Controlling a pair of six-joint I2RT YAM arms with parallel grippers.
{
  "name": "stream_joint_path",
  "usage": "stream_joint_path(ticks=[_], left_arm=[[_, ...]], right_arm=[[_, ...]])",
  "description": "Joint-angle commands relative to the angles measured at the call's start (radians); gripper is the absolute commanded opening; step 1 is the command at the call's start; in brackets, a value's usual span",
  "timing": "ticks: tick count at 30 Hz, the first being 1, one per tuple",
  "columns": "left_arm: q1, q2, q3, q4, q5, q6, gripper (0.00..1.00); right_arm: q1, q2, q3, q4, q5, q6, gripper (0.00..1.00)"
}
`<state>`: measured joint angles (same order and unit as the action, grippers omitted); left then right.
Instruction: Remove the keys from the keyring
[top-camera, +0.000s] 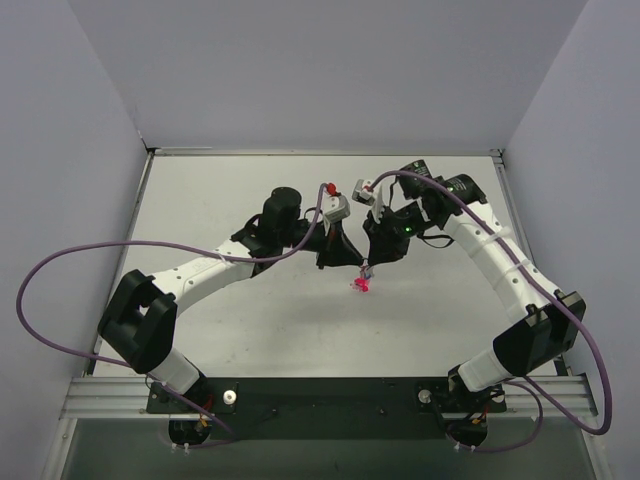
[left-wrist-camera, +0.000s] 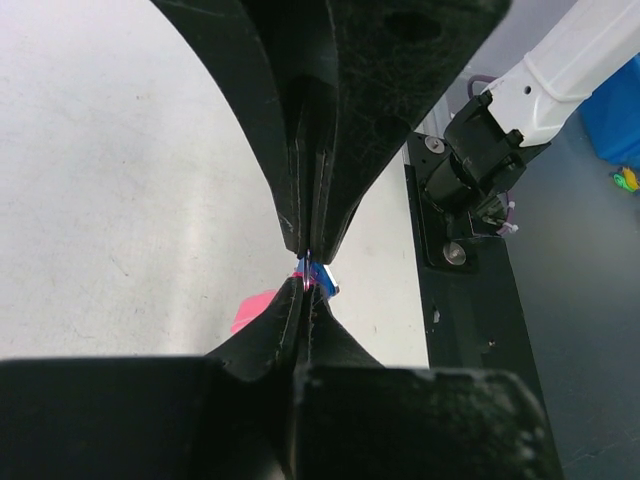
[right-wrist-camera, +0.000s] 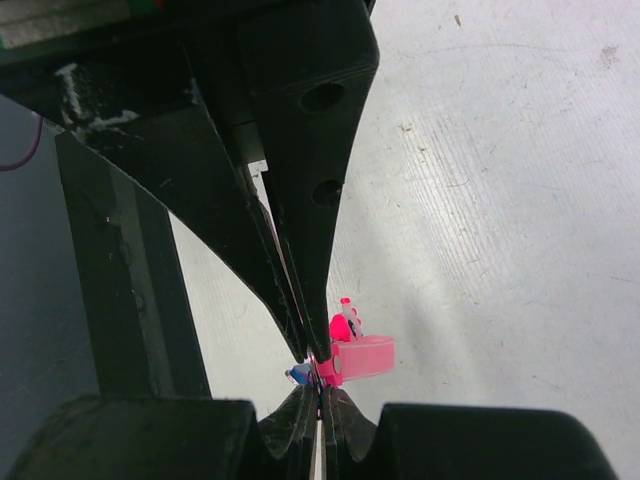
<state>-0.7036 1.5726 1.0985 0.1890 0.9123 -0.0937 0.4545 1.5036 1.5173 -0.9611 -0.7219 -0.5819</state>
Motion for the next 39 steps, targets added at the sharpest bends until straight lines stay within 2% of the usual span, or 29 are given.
stream_joint_path(ticks=[1,10,25,32,34,39], left_arm=[[0.027,-0.057,-0.012,0.107,0.019,-0.064,0.00],[0.050,-0.079,-0.031,0.162,0.034,-0.101,0.00],[0.067,-0.097,-0.045,0.201,0.040,-0.126,0.00],[0.127,-0.102,-0.031,0.088,-0.030,-0.022,0.00],[0.156,-0.103,-0.029,0.055,-0.047,0.038,0.00],[0.202,-0.082,0.006,-0.164,-0.168,0.257,0.00]], right_arm=[[-0.031,-0.017,0.001,-0.031,-0.013,-0.018,0.00],[-0.117,-0.002,-0.019,-0.027,-0.126,-0.003,0.00],[-0.142,0.049,-0.023,-0.016,-0.202,0.030,0.00],[-0.192,0.064,-0.037,0.074,-0.096,0.103,0.00],[-0.212,0.075,-0.040,0.103,-0.033,0.123,0.00],[-0.260,0.136,-0.039,0.162,0.168,0.139,0.00]])
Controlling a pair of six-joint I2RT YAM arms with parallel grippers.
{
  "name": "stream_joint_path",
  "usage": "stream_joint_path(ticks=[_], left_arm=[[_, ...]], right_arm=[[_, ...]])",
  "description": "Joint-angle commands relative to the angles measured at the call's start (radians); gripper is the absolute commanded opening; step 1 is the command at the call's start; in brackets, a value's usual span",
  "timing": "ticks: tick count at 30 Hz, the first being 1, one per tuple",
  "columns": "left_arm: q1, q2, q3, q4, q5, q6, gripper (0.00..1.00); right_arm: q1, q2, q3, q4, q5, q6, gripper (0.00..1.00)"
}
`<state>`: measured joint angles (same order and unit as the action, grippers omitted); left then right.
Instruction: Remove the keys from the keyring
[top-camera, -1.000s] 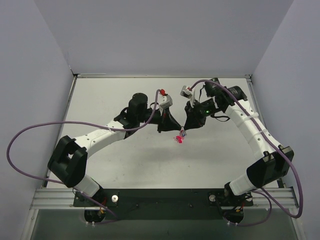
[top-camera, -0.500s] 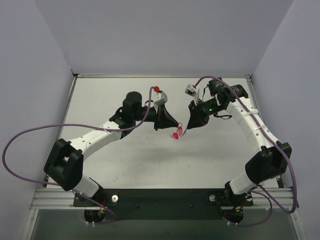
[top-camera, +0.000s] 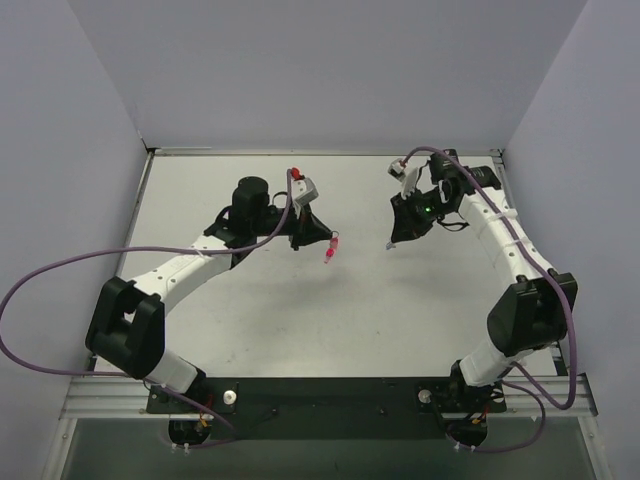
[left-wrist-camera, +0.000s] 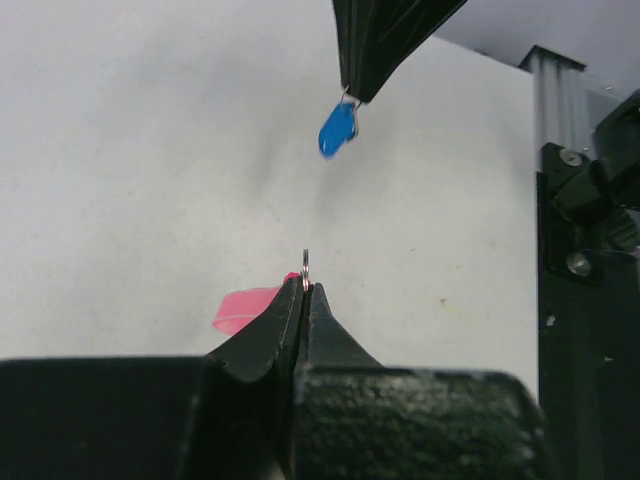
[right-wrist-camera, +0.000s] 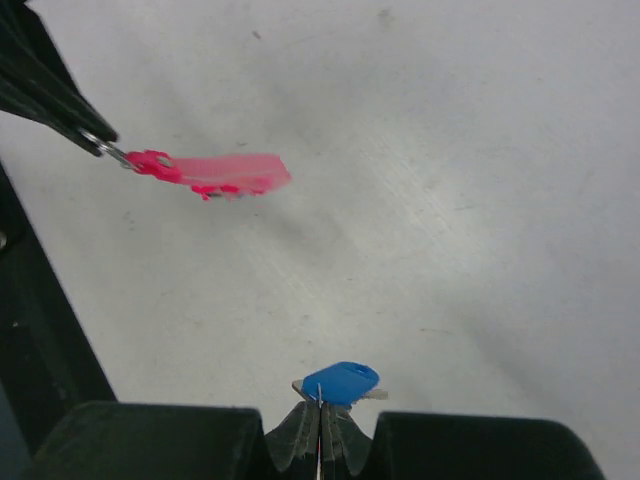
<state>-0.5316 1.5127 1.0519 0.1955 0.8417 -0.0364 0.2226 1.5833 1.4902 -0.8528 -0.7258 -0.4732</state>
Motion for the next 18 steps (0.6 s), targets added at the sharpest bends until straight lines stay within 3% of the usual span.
stream_joint_path(ticks=[1,5,11,18], left_arm=[[0.048,-0.016,0.056,-0.194,-0.113,0.219,0.00],[0.081,0.009,0.066,-0.356,-0.283,0.282,0.00],[0.085,0.006,0.040,-0.399,-0.564,0.337,0.00],[0.139,0.160,0.149,-0.439,-0.651,0.333,0.00]], right_arm=[[-0.031,0.069,-0.010,0.073,0.248,0.031,0.00],[-0.034,0.162,0.019,0.106,0.400,0.056,0.00],[-0.031,0.357,0.157,0.118,0.570,0.116,0.00],[-0.023,0.569,0.375,0.116,0.672,0.142,0.00]])
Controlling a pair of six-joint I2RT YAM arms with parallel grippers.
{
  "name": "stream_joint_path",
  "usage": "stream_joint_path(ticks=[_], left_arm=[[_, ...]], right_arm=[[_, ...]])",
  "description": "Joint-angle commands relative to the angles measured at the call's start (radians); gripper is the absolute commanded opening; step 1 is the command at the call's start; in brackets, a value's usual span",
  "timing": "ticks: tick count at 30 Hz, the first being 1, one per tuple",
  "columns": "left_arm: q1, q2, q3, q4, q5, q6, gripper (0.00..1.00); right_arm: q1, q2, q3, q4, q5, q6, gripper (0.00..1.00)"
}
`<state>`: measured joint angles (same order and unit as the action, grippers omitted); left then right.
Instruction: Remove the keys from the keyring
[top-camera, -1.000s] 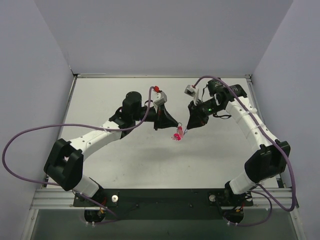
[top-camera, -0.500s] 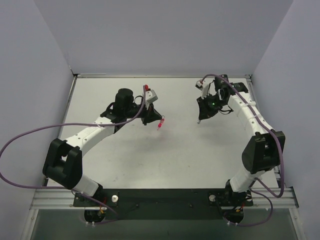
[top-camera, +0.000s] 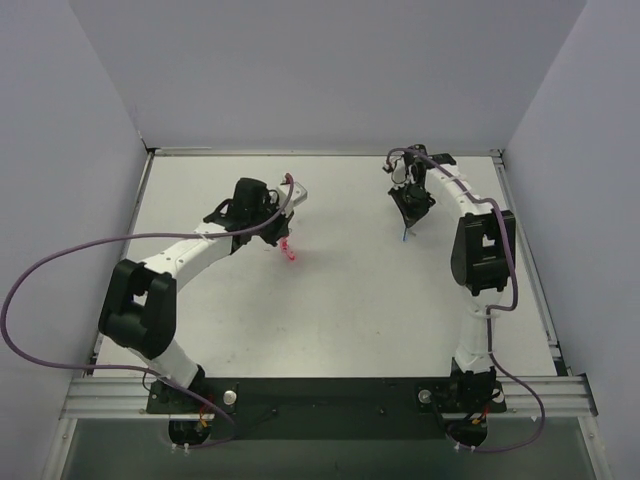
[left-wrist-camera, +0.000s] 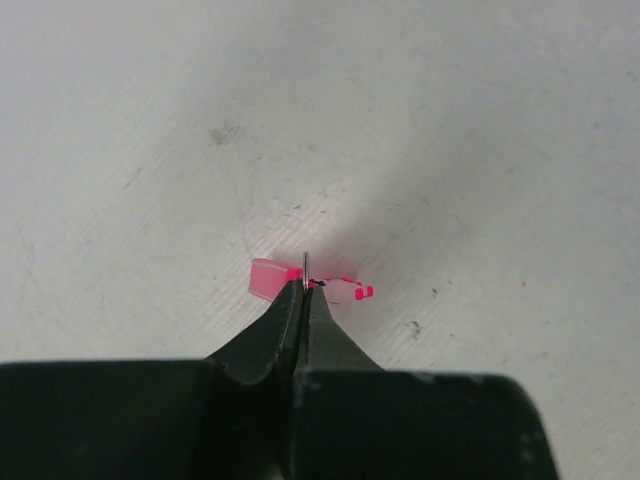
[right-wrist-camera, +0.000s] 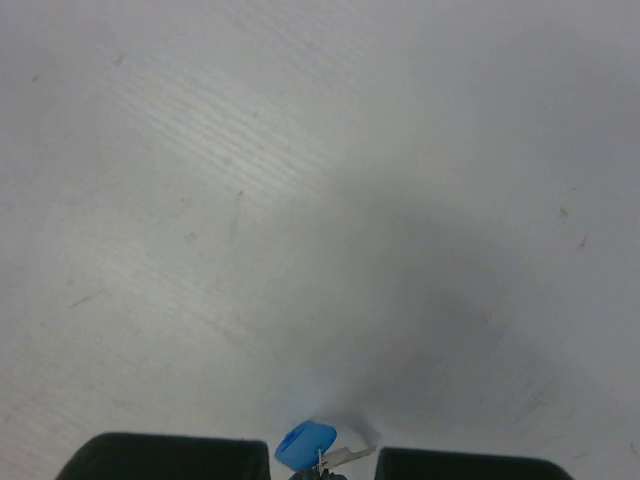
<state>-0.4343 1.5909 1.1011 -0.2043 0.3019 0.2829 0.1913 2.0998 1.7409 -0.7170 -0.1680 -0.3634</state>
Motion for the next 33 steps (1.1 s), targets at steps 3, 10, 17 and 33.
stream_joint_path(ticks=[3,10,17,33], left_arm=[[0.072,0.161,0.173,-0.041,-0.112,0.003,0.00],[0.086,0.317,0.316,-0.079,-0.115,-0.016,0.30],[0.115,0.311,0.327,-0.064,-0.135,-0.030,0.86],[0.371,-0.244,-0.039,0.003,0.000,-0.090,0.93]], right_arm=[[0.013,0.112,0.224,-0.019,0.122,0.047,0.00],[0.033,0.181,0.309,-0.021,0.143,0.058,0.28],[0.028,0.069,0.198,-0.004,0.117,0.069,0.62],[-0.156,-0.824,-0.617,0.307,0.056,0.046,1.00]])
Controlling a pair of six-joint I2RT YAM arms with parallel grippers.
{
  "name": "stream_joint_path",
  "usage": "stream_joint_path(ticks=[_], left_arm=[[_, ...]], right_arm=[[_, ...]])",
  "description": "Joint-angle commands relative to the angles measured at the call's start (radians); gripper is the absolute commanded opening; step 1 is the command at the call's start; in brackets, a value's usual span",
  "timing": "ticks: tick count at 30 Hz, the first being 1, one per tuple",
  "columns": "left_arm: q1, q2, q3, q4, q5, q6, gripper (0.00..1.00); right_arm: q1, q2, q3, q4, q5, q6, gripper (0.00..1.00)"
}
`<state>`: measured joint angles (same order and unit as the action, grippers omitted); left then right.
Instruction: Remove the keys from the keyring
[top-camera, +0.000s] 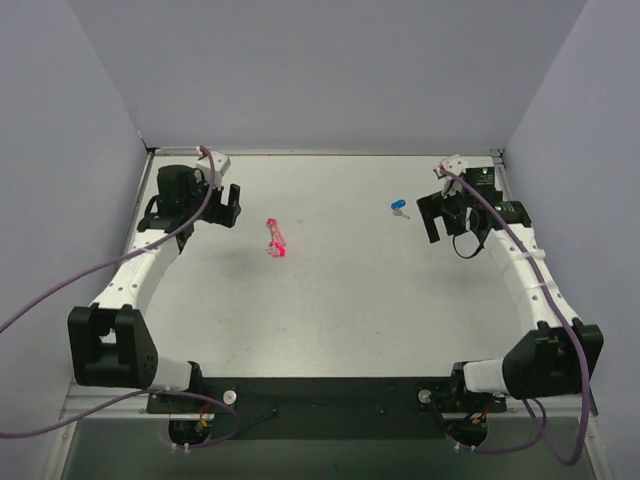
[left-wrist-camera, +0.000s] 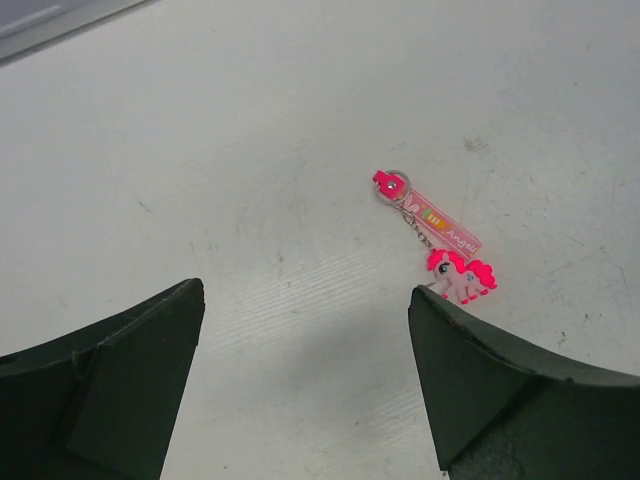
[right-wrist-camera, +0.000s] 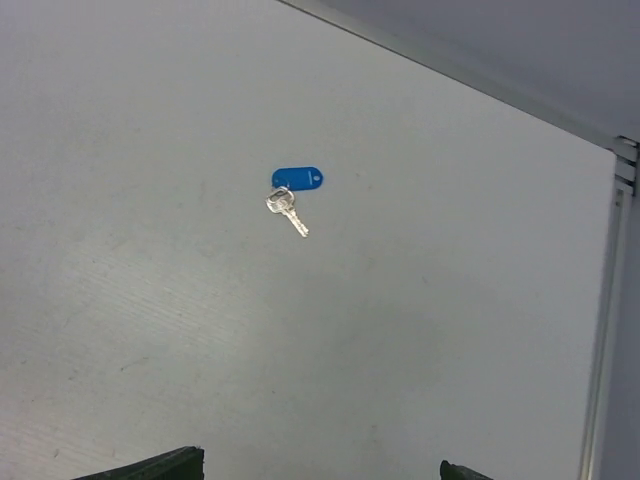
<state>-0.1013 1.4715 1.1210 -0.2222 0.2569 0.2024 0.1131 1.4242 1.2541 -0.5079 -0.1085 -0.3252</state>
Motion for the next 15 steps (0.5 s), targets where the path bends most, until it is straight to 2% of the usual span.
stream_joint_path(ticks=[1,2,3,4,6,11,15], left_arm=[[0.049,-0.152,-0.088,-0.002,0.044,-0.003,0.93],[0.072,-0.201,-0.110,-0.009,0.041,0.003,0.93],[0.087,-0.227,-0.130,-0.012,0.041,0.005,0.93],[0.095,-0.252,-0.169,-0.025,0.047,0.009,0.94],[0.152,-0.322,-0.213,-0.023,0.056,0.017,0.94],[0.195,-0.408,-0.279,-0.074,0.030,0.063,0.94],[0.248,-0.427,-0.311,-0.057,0.097,0.040,0.94]], right_arm=[[-0.104,-0.192,-0.171,0.133,-0.014,0.018,1.00],[-0.111,-0.236,-0.215,0.175,-0.019,0.037,1.00],[-0.172,-0.322,-0.267,0.263,-0.004,0.063,1.00],[-0.182,-0.364,-0.357,0.310,0.030,0.077,1.00],[-0.200,-0.460,-0.438,0.399,0.148,0.090,1.00],[-0.273,-0.585,-0.573,0.431,0.262,0.159,1.00],[-0.387,-0.671,-0.642,0.491,0.271,0.195,1.00]])
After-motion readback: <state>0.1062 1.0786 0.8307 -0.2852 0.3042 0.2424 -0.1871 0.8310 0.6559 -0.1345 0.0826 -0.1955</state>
